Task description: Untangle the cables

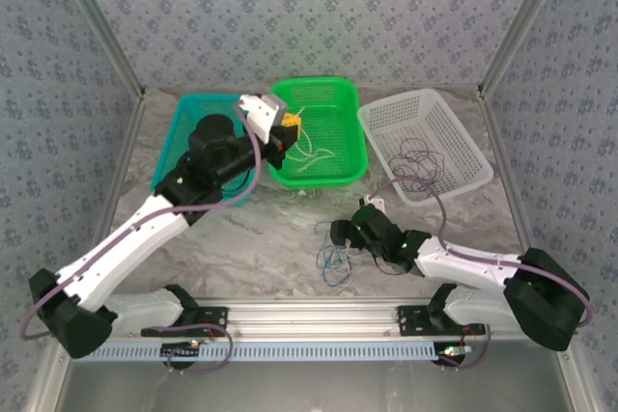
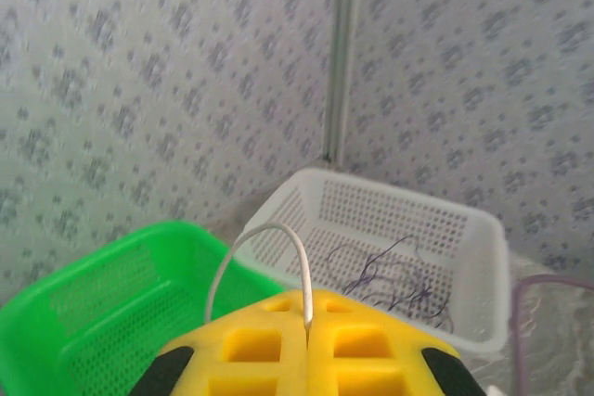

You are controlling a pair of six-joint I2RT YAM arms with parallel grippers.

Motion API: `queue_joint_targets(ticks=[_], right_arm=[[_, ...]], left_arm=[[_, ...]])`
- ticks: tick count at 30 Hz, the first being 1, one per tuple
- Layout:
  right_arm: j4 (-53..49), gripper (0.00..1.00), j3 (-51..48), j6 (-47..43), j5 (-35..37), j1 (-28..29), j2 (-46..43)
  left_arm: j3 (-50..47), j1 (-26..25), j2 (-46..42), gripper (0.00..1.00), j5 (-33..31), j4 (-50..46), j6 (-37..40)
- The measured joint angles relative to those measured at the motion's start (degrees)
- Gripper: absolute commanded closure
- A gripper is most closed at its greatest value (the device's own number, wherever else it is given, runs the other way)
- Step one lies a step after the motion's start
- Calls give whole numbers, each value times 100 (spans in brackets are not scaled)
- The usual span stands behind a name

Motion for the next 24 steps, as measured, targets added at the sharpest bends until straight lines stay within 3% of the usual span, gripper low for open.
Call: queue_joint_targets(ticks=[5, 13, 17, 19, 24], right_arm=[[-229, 3, 0, 2, 35, 28, -350], [-848, 9, 90, 105, 74, 50, -841], [-1220, 12, 201, 212, 61, 52, -988], [-1370, 15, 214, 267, 57, 66, -1084], [-1539, 37, 234, 350, 33, 35, -1266]], left_arm=[[258, 507, 892, 100, 413, 151, -219], [673, 820, 2312, 97, 935, 426, -608], [1003, 841, 2870, 79, 876, 227, -800], [1228, 841, 3104, 53, 811, 15, -898], [1381, 820, 3257, 10, 608, -468, -1034]])
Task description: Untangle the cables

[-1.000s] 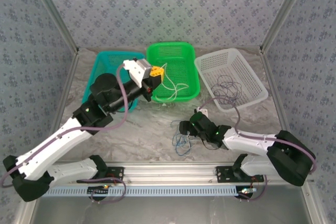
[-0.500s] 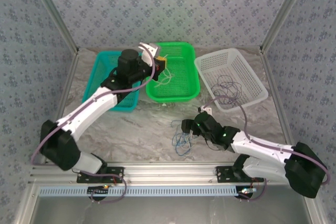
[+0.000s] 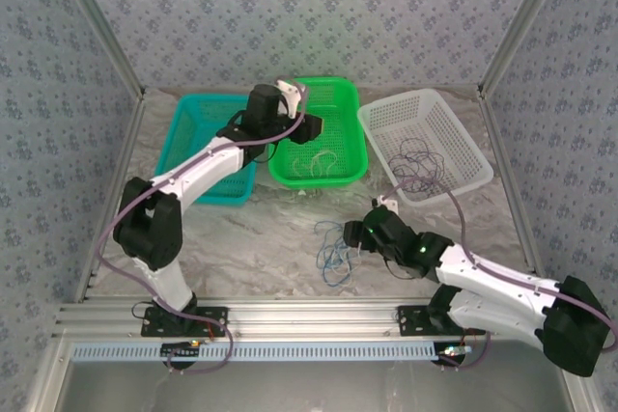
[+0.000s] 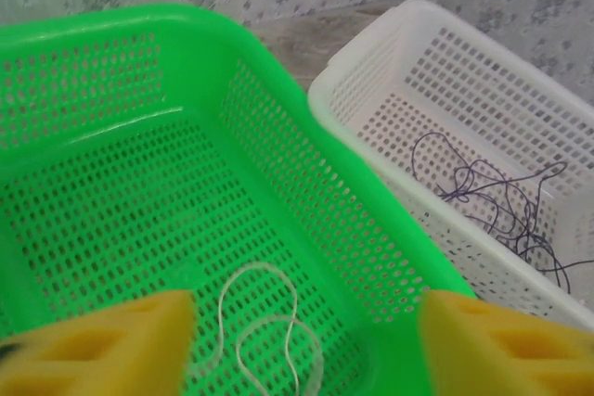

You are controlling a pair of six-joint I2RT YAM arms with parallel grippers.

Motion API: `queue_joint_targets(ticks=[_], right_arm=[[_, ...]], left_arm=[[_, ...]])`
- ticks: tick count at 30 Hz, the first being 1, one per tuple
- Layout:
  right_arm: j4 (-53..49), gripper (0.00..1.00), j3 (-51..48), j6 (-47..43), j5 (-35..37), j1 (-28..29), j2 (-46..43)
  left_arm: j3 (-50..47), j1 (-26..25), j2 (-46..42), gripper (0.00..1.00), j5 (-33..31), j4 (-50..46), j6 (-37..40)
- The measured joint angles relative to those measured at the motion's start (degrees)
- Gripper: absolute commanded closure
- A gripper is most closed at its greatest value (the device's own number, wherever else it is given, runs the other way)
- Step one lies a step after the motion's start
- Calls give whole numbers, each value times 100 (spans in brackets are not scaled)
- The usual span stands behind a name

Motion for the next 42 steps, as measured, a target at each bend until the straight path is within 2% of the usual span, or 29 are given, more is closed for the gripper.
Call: queue_joint_targets(ticks=[1, 4, 5, 6, 7, 8, 10, 18, 20, 28, 35, 42], right_arm=[[-42, 41, 24, 26, -13, -26, -24], [-125, 51, 142, 28, -57, -129, -63], [-142, 51, 195, 26, -87, -160, -72], [-146, 50, 238, 22, -103, -186, -76], [-155, 44, 297, 13, -140, -210, -81], [-190, 33, 356, -17, -155, -227, -83], [-330, 24, 483, -55, -164, -256, -83], [-1768, 24, 981, 118, -256, -520, -92], [-2022, 24, 909, 352, -356, -518, -144], [-1989, 26, 101, 1609, -999, -518, -986], [-1224, 31, -533, 2966, -1510, -511, -1440], [-1154, 36, -793, 3788, -1641, -496, -1561]], left_arm=[[-20, -26, -7, 1, -81, -35, -22], [-319, -177, -186, 1, -299, -28, 31], [-498, -251, -319, 0, -389, -33, 55], [-636, -317, -439, 1, -435, -44, 90], [-787, -393, -584, 0, -516, -59, 140], [-916, -466, -737, 1, -560, -61, 192], [-1128, -603, -1023, 0, -678, -61, 297], [-2227, -1036, -2409, 1, -1099, 79, 435], [-2520, -1161, -2651, 1, -1145, 127, 415], [-3187, -1521, -3091, 1, -1366, 138, 396], [-3530, -1528, -3305, 1, -1491, 162, 398], [-3650, -1528, -3357, 0, -1537, 205, 417]])
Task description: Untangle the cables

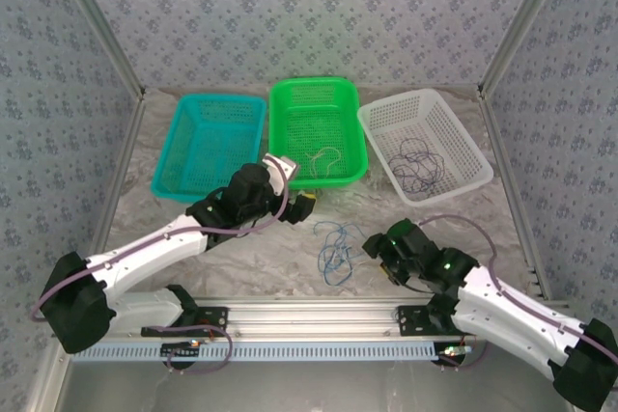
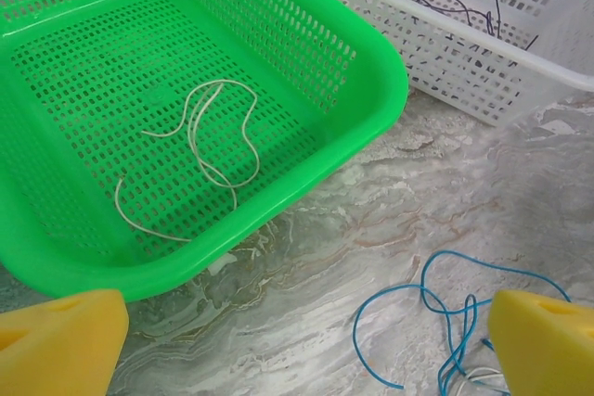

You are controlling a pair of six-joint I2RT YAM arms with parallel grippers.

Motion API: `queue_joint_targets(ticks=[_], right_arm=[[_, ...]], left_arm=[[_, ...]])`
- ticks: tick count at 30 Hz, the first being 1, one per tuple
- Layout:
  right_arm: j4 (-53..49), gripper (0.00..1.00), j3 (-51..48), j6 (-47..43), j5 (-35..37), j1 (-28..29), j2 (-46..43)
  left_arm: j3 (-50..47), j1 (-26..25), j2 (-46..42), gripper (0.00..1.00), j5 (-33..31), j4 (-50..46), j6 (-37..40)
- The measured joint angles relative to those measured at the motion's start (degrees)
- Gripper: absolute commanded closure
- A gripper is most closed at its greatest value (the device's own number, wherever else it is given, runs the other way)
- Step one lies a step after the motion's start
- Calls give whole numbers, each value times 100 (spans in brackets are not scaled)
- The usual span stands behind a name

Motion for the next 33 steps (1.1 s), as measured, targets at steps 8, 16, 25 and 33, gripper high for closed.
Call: queue_joint_targets(ticks=[8, 16, 25, 33], right_arm=[[538, 51, -365, 466, 0, 0, 262], [929, 79, -654, 601, 44, -52, 385], [597, 100, -577, 304, 507, -61, 111], [-125, 100, 1534, -1364, 1556, 354, 173]], left_arm=[[-63, 0, -20, 1, 0, 214, 0], [-61, 0, -17, 1, -15, 238, 0], [-61, 0, -20, 0, -24, 236, 0], [-61, 0, -20, 1, -42, 236, -4]])
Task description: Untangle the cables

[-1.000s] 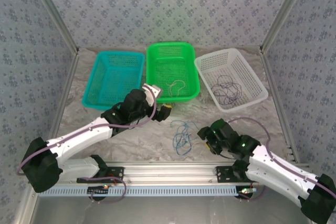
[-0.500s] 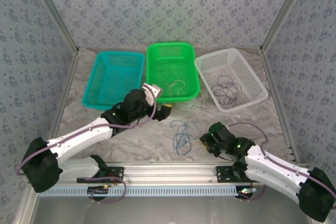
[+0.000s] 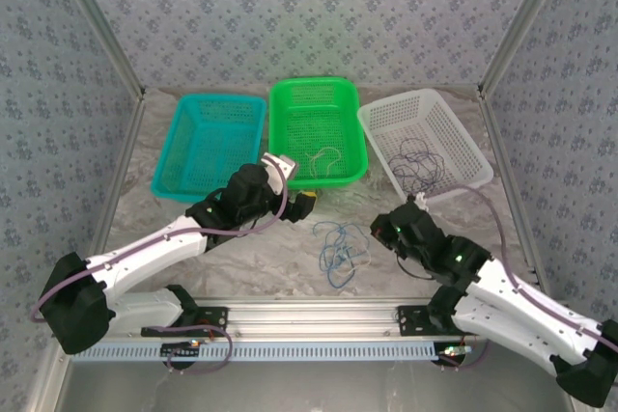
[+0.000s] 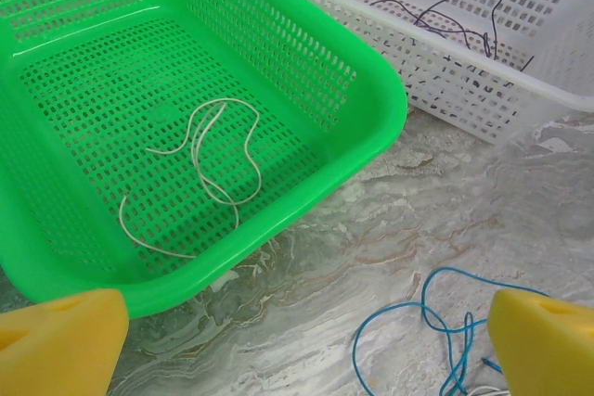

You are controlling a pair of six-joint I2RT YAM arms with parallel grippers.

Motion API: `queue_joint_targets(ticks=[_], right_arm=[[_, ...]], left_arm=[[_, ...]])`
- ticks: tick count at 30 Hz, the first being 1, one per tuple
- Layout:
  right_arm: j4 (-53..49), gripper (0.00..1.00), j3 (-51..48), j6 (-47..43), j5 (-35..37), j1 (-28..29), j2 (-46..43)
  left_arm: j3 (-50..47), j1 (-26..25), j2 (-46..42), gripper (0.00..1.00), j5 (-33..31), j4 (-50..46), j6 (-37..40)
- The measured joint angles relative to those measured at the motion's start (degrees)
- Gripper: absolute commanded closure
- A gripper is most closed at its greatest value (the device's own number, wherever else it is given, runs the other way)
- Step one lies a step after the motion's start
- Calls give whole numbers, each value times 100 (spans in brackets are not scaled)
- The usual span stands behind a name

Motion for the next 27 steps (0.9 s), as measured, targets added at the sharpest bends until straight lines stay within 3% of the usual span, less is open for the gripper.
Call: queue_joint_targets(ticks=[6, 11, 20, 27], right_arm=[[-33, 100, 1034, -1333, 610, 546, 682], [42, 100, 1631, -2341, 791, 699, 1276], [337, 100, 2658, -3783, 706, 695, 1735], [461, 100, 3442, -4374, 492, 691, 2081]], left_arm=[[-42, 0, -92, 1, 46, 46, 4], [-450, 0, -527, 1, 643, 546, 116], [-741, -2, -713, 1, 1930, 1377, 170], [-706, -201, -83, 2, 2391, 1757, 87]])
